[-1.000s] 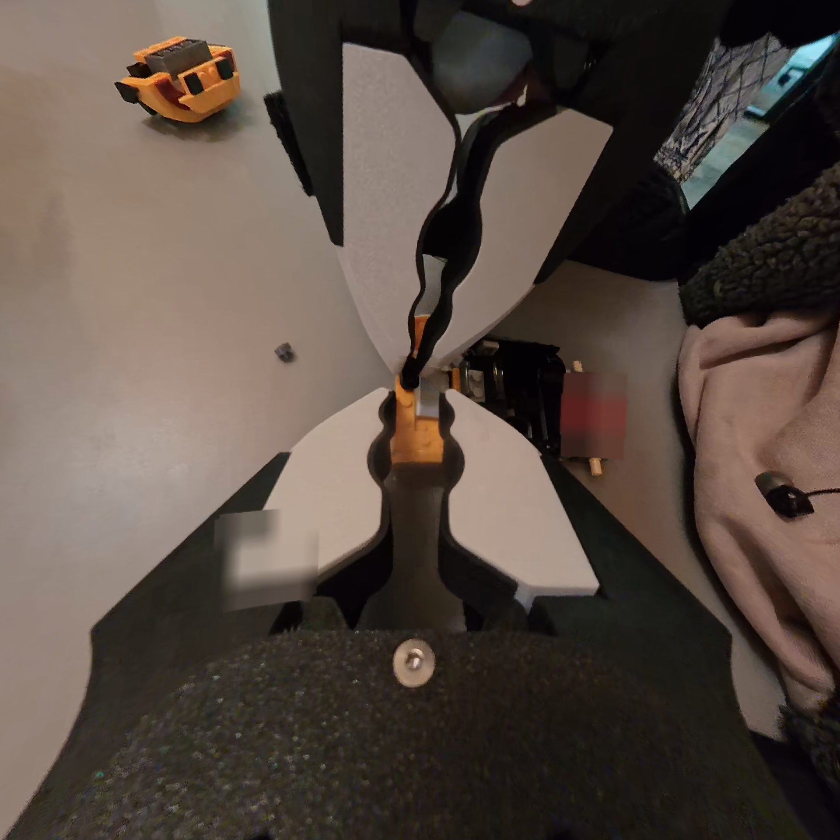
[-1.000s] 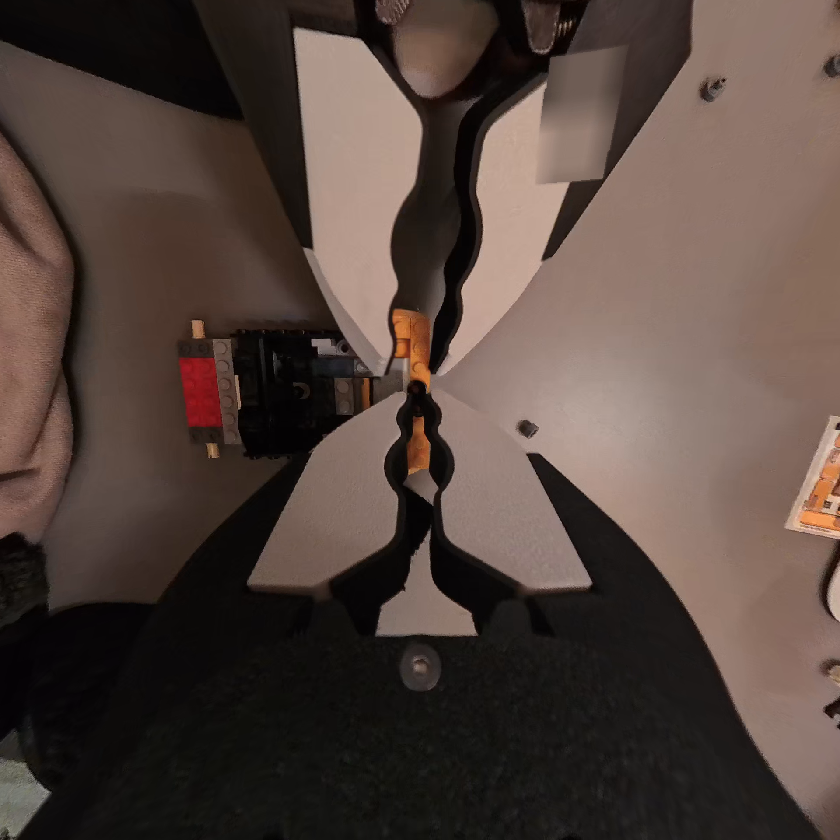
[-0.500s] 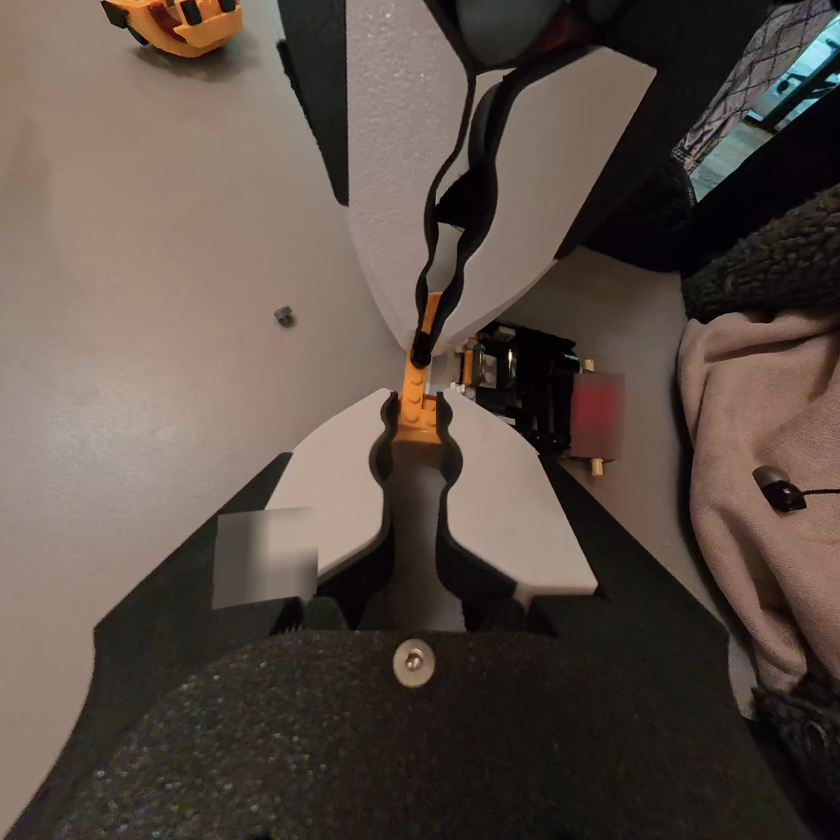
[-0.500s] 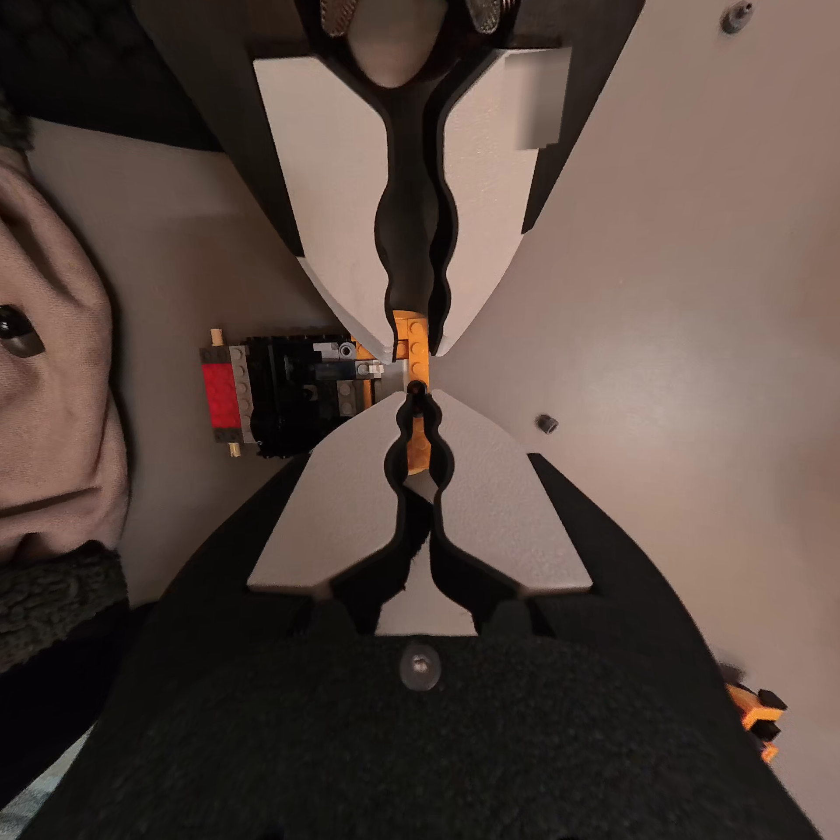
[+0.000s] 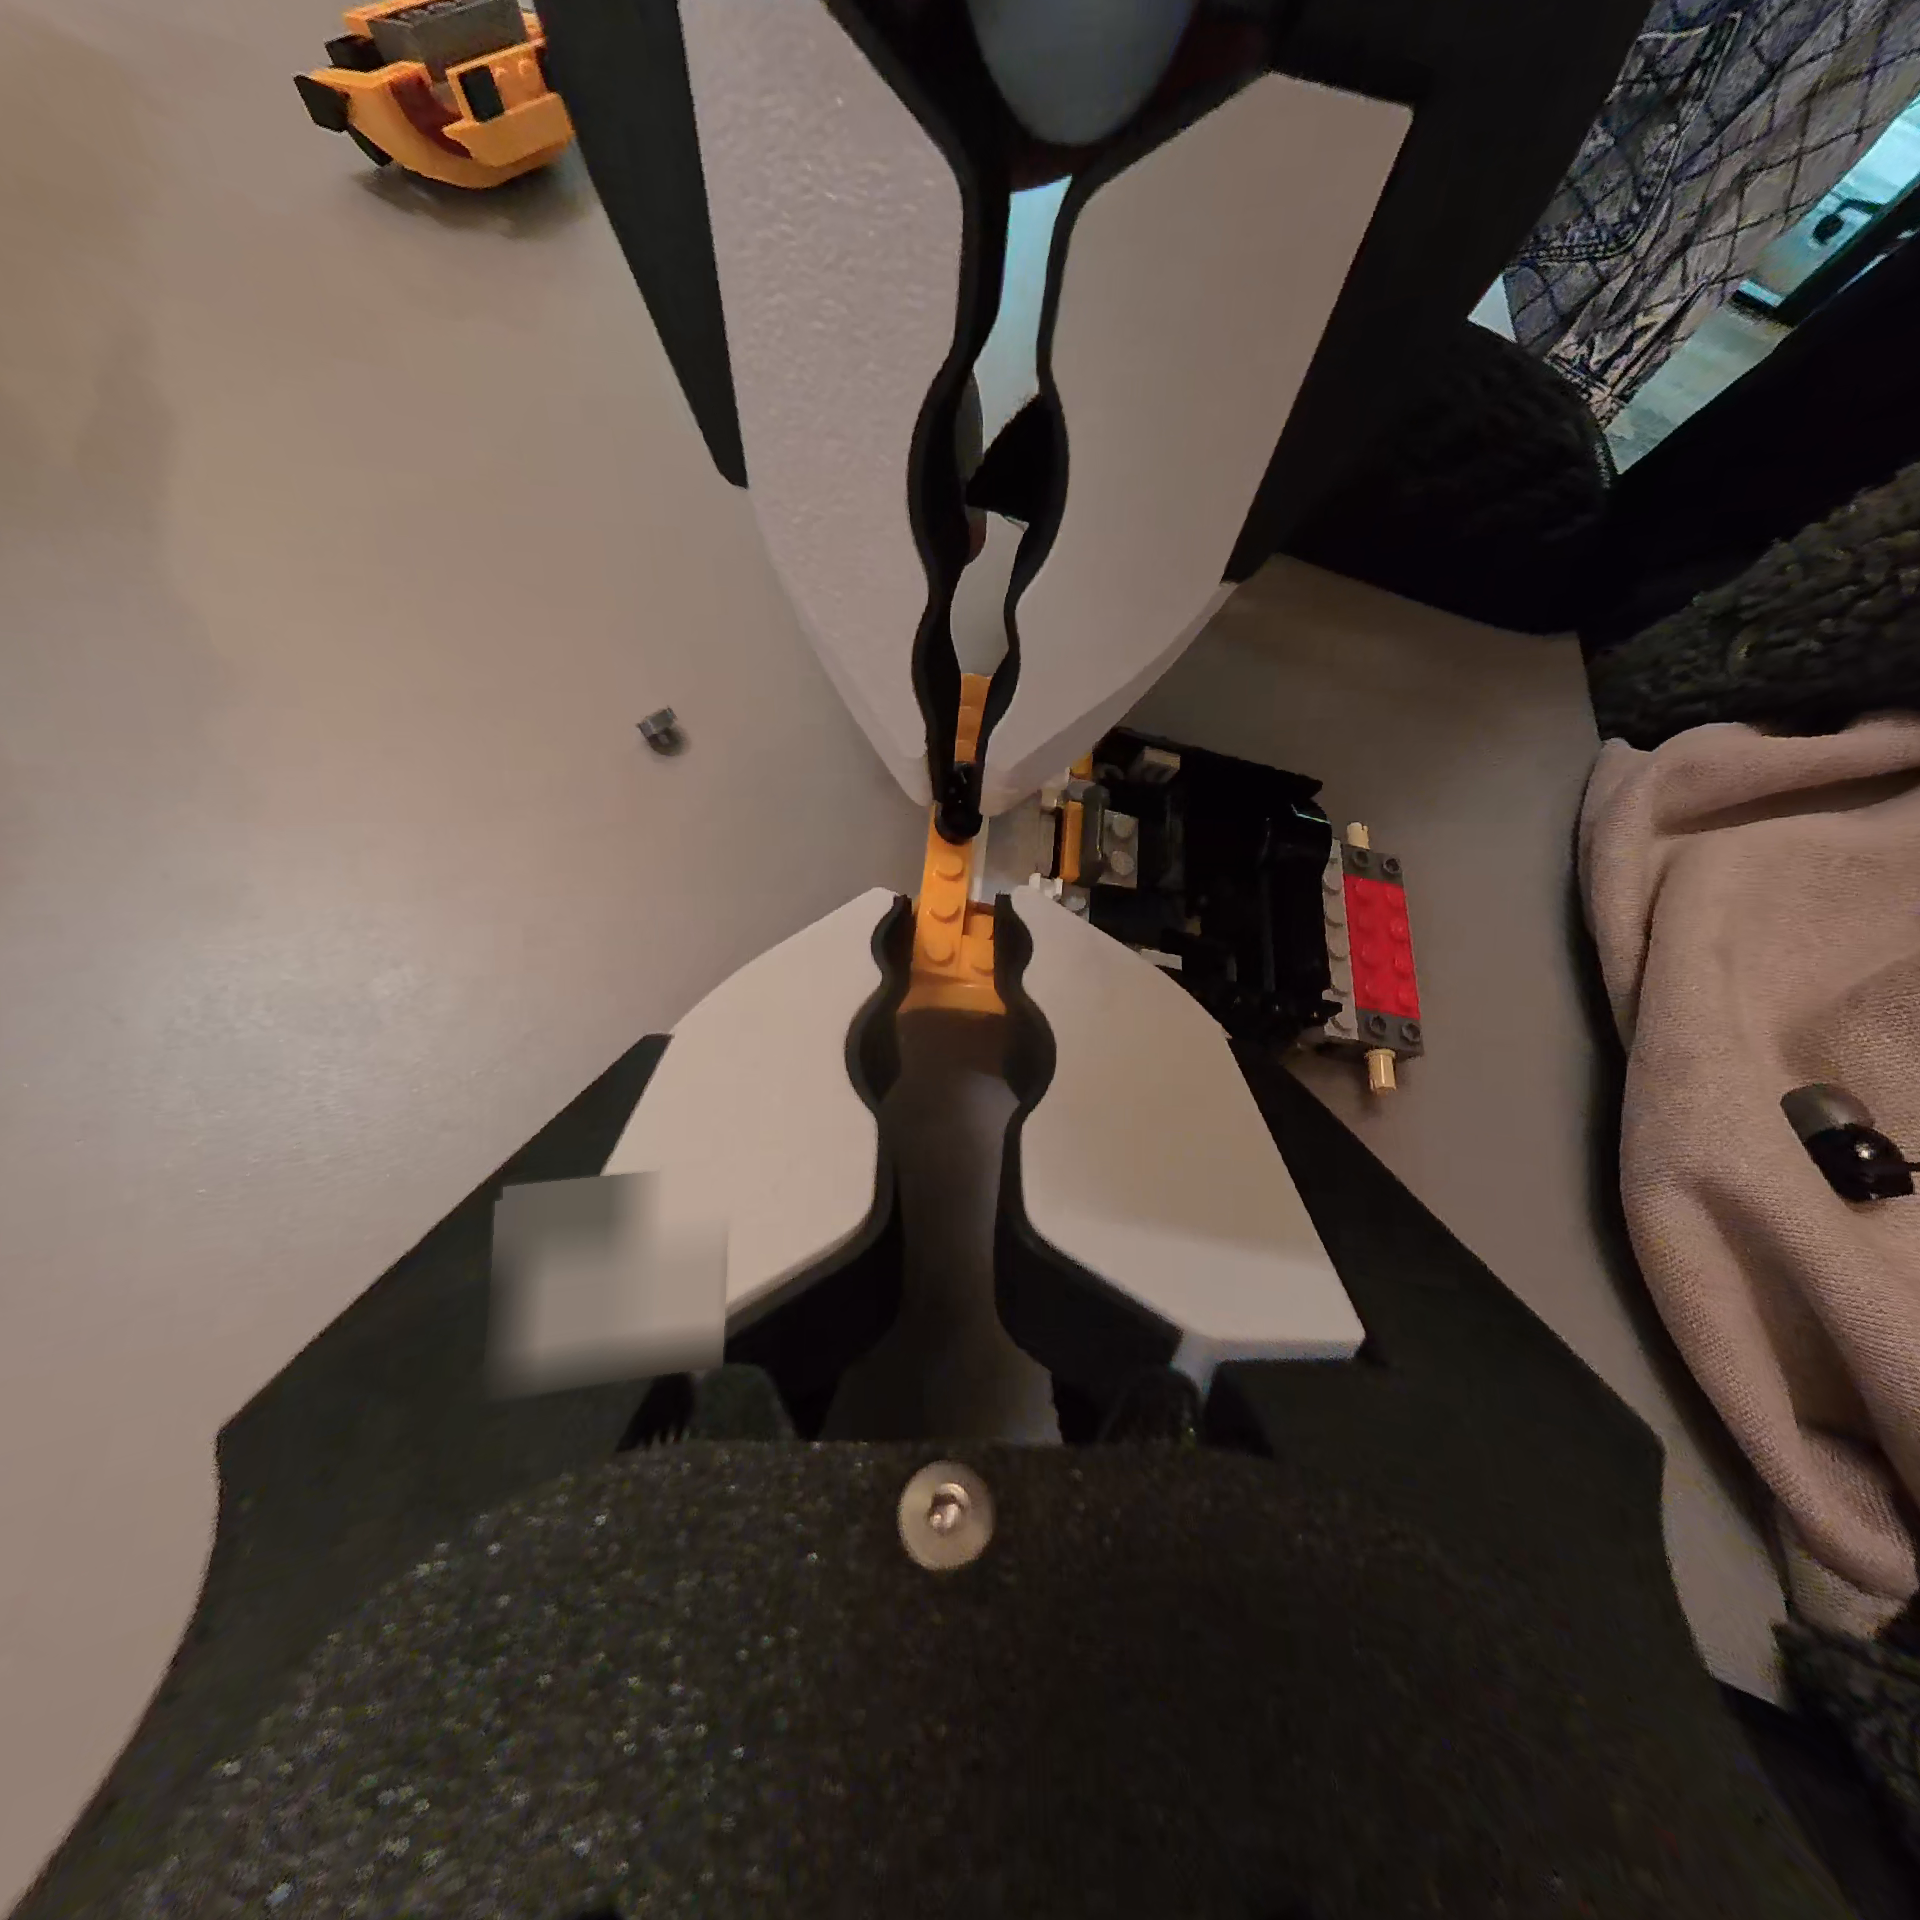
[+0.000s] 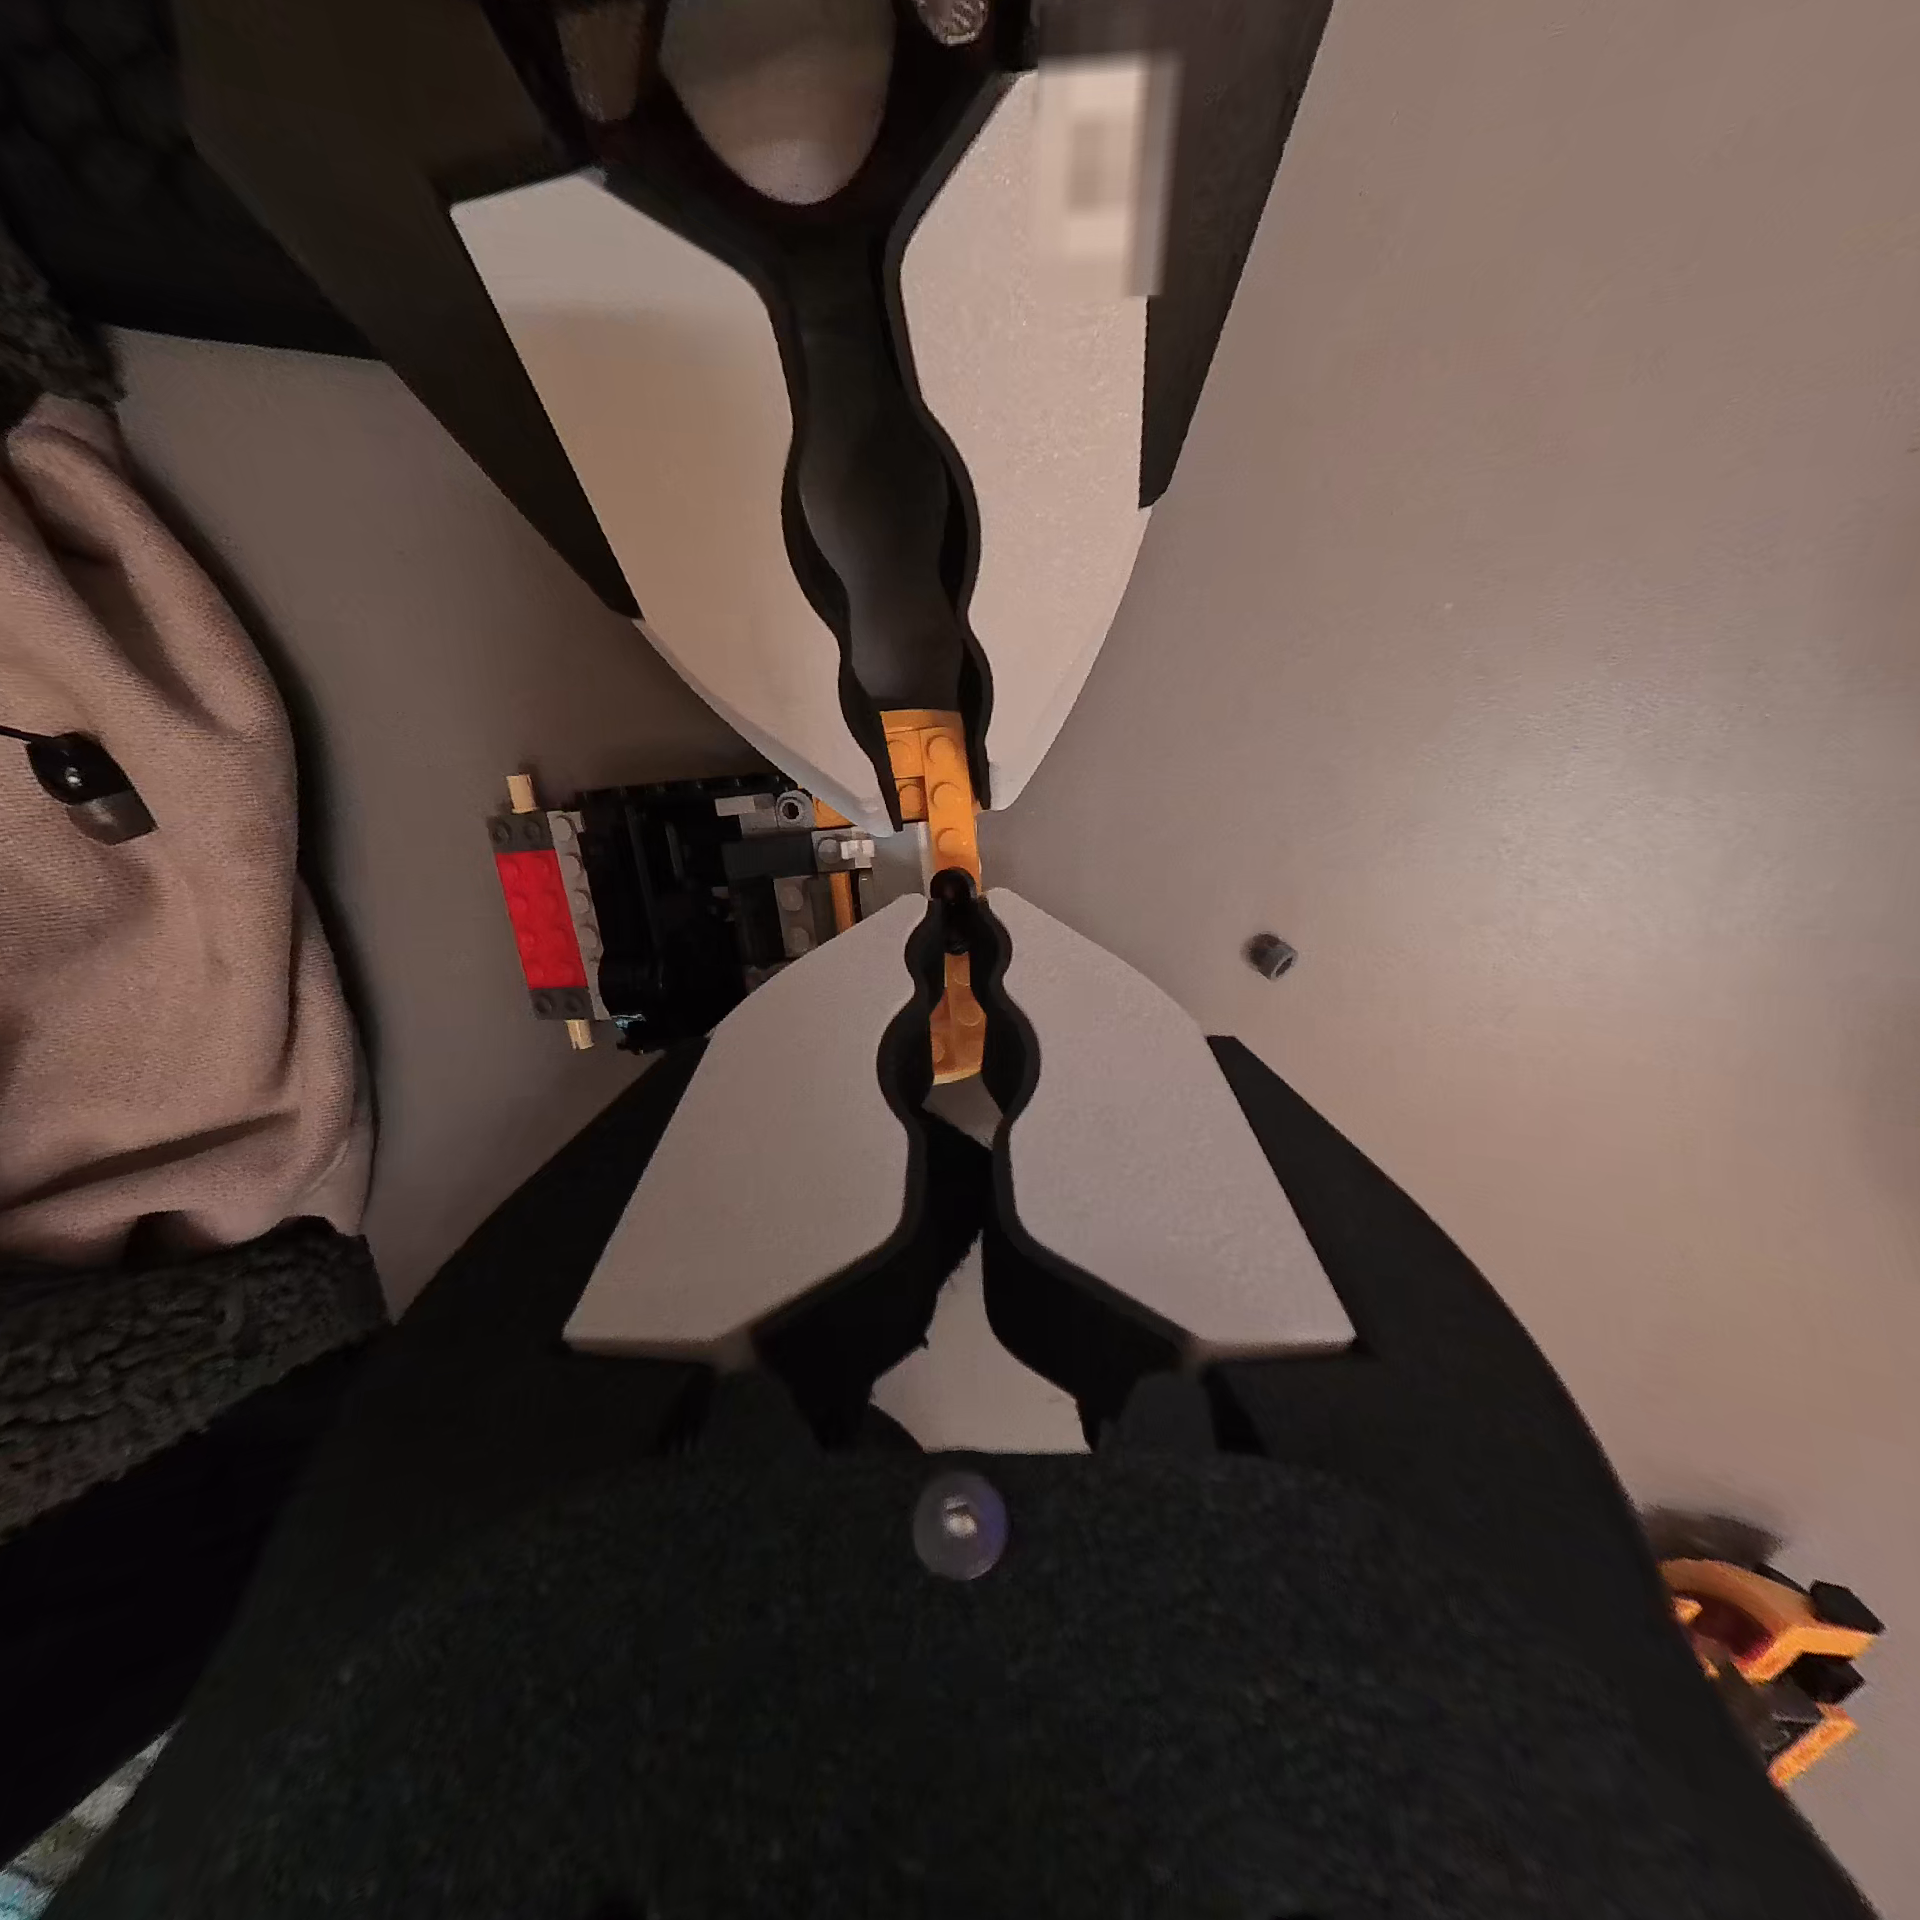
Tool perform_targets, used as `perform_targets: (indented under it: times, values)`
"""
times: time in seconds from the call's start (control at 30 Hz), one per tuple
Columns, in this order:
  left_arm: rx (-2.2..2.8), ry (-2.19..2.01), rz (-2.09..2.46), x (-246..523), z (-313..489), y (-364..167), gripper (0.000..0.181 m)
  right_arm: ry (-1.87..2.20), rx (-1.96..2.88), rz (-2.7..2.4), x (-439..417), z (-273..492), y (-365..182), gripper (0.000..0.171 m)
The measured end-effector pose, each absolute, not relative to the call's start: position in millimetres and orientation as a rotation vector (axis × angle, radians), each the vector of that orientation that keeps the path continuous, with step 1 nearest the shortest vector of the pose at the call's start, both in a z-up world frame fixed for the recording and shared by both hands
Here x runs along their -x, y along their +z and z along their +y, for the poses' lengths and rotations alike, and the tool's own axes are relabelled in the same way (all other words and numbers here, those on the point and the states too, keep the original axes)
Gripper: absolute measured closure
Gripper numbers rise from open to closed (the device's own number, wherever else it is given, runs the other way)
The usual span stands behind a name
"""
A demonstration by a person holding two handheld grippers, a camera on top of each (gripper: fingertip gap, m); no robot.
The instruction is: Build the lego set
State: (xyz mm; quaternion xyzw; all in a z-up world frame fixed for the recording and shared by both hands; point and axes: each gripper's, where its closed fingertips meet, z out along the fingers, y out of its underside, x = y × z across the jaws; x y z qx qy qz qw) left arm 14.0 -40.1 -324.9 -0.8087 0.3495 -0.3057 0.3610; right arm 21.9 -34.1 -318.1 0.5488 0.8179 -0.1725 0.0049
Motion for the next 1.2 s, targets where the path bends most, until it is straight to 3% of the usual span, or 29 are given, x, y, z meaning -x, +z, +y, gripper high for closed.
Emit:
perform_targets:
  times: [1.2]
  values:
    - [2.028,-0.722,0.975,-15.3,-38.9,-326.4,0.172,-0.728,-1.648,2.520,-23.1,-40.7,-318.6,0.165]
